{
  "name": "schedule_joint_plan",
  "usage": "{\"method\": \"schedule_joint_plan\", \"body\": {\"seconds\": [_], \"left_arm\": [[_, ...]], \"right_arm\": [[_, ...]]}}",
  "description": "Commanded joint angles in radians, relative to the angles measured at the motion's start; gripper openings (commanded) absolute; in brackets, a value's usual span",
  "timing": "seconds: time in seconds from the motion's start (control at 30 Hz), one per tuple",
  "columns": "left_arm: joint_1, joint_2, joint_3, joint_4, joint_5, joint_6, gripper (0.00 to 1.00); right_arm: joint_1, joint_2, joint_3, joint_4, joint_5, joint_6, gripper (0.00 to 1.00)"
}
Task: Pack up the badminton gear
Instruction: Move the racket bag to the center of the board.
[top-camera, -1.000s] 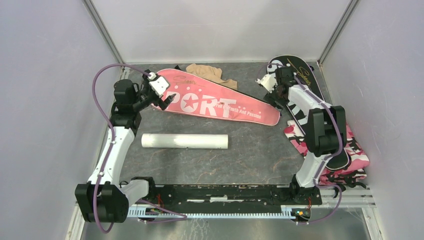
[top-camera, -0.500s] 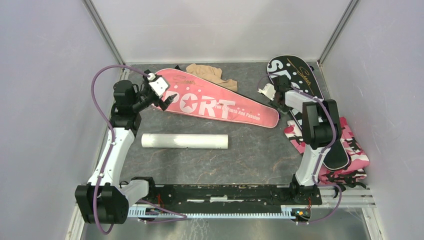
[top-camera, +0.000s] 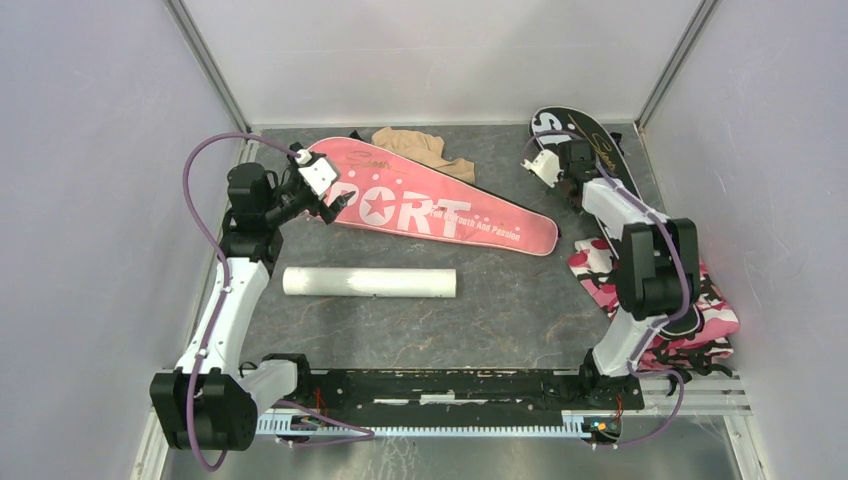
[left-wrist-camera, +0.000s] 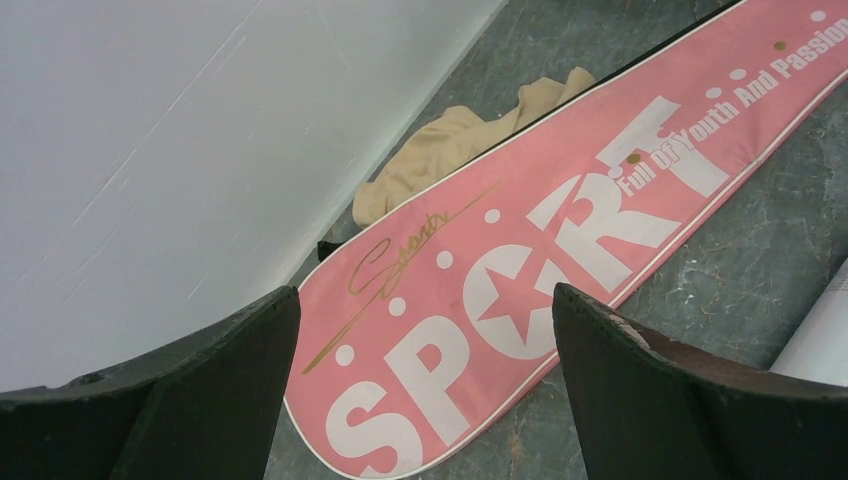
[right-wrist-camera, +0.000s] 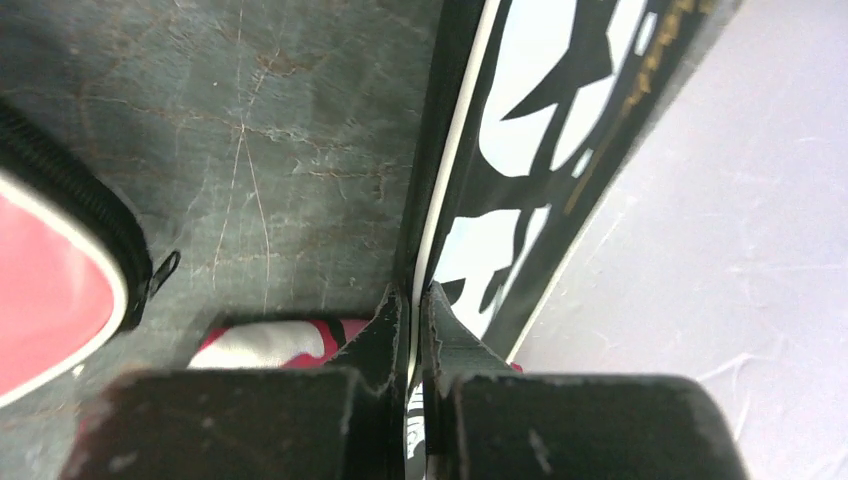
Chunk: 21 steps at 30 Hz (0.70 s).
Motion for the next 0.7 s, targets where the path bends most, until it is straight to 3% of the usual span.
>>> {"method": "schedule_joint_plan", "body": {"seconds": [0.0,0.2,0.37,0.57,0.67], "left_arm": [[0.000,-0.016,-0.002,0.034,0.030,-0.023,1.00],[0.000,-0.016,-0.005,0.047,0.031,-0.040,1.00],[0.000,-0.024,-0.009,0.059,0.036,-0.072,1.00],[0.000,-0.041,-0.019,0.055,0.035,-0.084,1.00],[0.000,-0.045,-0.026,0.054,0.033,-0.089,1.00]], "right_arm": [[0.013,-0.173,0.048,-0.027,-0.091,0.033,0.00],[0.125,-0.260,0.013,-0.060,-0.111,0.076,0.00],[0.224,-0.238,0.012,-0.071,-0.139,0.162,0.01],[0.310,-0.175,0.011,-0.066,-0.238,0.271,0.14],[0.331,-0.157,0.016,-0.075,-0.283,0.297,0.27]]}}
